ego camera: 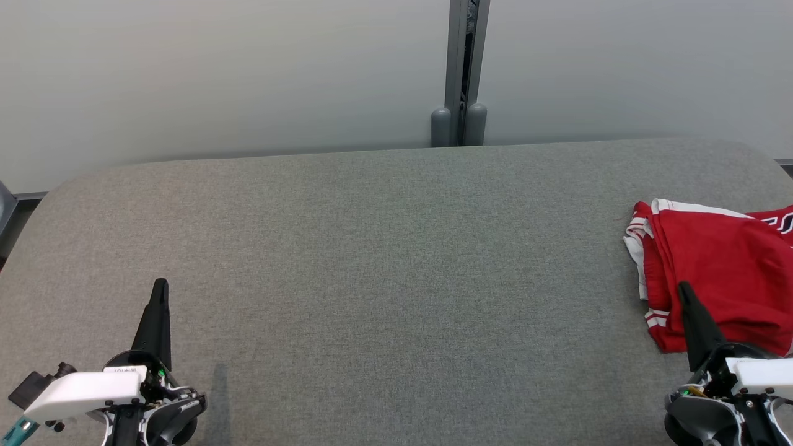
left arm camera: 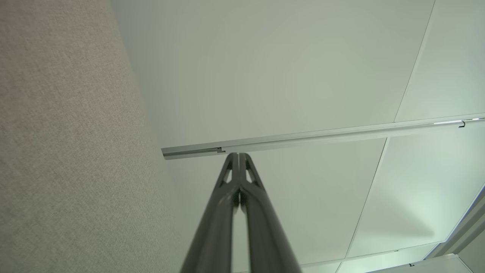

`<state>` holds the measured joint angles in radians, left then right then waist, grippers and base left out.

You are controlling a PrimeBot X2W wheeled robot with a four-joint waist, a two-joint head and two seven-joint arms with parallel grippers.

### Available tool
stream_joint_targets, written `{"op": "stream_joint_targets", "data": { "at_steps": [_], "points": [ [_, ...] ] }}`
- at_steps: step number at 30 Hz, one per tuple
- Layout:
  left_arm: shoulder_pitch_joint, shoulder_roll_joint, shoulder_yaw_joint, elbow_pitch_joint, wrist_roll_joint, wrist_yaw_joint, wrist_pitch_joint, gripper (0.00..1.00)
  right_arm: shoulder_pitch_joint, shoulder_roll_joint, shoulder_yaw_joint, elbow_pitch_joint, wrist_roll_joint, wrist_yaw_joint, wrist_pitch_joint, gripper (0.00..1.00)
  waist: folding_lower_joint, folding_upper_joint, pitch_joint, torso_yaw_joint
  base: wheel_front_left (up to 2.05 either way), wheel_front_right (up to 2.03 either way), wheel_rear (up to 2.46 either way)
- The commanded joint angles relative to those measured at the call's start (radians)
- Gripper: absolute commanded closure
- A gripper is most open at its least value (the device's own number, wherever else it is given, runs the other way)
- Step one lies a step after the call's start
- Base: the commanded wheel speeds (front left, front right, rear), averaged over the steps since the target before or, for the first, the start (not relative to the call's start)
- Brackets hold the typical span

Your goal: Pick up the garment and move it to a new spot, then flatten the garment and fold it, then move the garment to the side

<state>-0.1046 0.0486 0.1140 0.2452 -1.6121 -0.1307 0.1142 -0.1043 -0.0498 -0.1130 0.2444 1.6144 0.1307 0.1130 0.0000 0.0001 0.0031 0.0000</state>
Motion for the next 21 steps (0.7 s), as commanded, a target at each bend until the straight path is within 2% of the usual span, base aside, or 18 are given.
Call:
{"op": "stream_joint_targets", "data": {
  "at_steps": [1,21],
  "points": [
    [-0.009,0.002,0.004,0.001,-0.001,-0.003,0.004,1.0,-0.009,-0.003,-0.001,0.002,0.0,0.0,0.002,1.0,0.0,-0.0001,0.0,0.0,0.0,0.0,0.0],
    [-0.009,0.002,0.004,0.001,-0.001,-0.003,0.003,1.0,-0.009,-0.002,-0.002,0.002,-0.001,0.0,0.002,1.0,0.0,-0.0001,0.0,0.0,0.0,0.0,0.0]
  ]
}}
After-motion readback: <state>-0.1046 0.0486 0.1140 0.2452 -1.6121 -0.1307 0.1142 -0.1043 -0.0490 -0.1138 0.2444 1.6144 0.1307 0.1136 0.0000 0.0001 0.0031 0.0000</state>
